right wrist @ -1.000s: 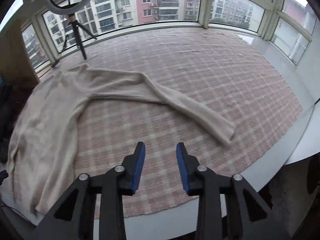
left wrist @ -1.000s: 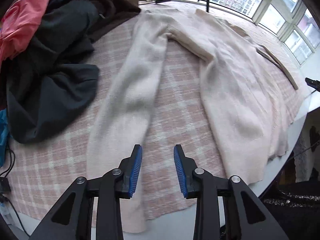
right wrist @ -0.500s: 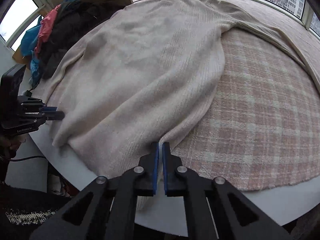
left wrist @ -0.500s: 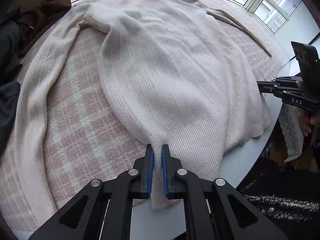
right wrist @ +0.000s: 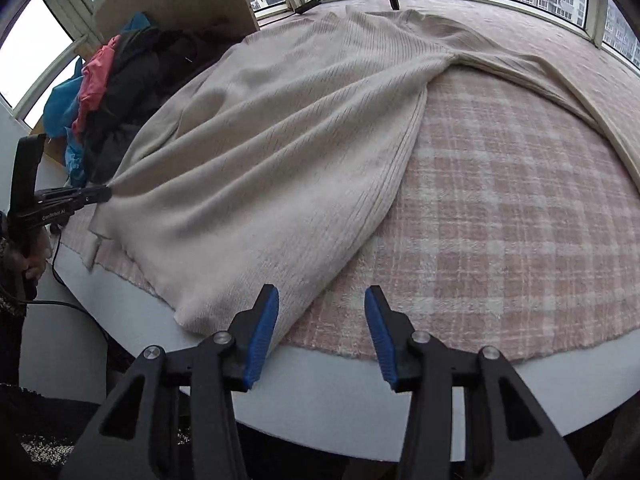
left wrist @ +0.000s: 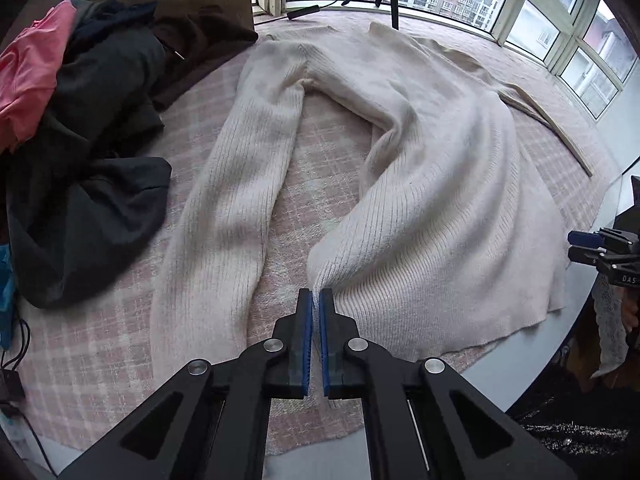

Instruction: Fold clothes

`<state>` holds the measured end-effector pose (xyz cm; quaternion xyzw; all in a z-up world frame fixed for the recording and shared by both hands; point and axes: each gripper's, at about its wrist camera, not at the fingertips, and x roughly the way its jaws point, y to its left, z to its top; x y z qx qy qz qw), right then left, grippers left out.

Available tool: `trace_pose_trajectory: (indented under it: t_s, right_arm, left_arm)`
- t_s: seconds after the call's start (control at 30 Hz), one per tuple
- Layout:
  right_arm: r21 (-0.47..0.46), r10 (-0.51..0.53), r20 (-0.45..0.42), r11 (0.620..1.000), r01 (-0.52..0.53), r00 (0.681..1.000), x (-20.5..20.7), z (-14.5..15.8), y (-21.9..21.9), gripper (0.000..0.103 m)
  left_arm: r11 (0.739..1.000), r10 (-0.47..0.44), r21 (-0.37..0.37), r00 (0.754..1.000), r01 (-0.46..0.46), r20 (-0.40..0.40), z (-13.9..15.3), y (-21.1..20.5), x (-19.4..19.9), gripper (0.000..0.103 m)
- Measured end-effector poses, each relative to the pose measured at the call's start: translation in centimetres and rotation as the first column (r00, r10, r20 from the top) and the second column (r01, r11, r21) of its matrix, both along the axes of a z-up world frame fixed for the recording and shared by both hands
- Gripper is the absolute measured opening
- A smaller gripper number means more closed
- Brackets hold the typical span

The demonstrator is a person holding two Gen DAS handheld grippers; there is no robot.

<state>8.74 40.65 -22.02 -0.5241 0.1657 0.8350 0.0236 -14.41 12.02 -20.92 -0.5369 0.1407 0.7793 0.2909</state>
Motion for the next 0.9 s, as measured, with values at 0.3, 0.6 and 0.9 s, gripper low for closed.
trace_pose_trajectory:
  t_s: [0.3,0.6,0.9]
  right_arm:
    - [0.099,0.023,-0.120,0.995,-0.011,0.993,2.5,5.9,1.2,0.003]
    - [0.228,-0.003,0.036,0.974,-0.005,0.999,5.6,10.8,6.9,0.022]
    - [0.256,-0.045,-0.155,0.963,0.084,0.987,-5.9,12.1,15.9,0.044]
  left_arm:
    - [0.991,-0.085,0.108,0.996,0.081,0.028,3.6,1.3,2.1,0.003]
    - [0.969,-0.246,-0.005,0.969,0.247,0.030,3.7,4.8,3.5,0.007]
    - [0.996,-0.041,-0.079,0.996,0.035,-0.078,2.8,5.9,-13.6,0.033]
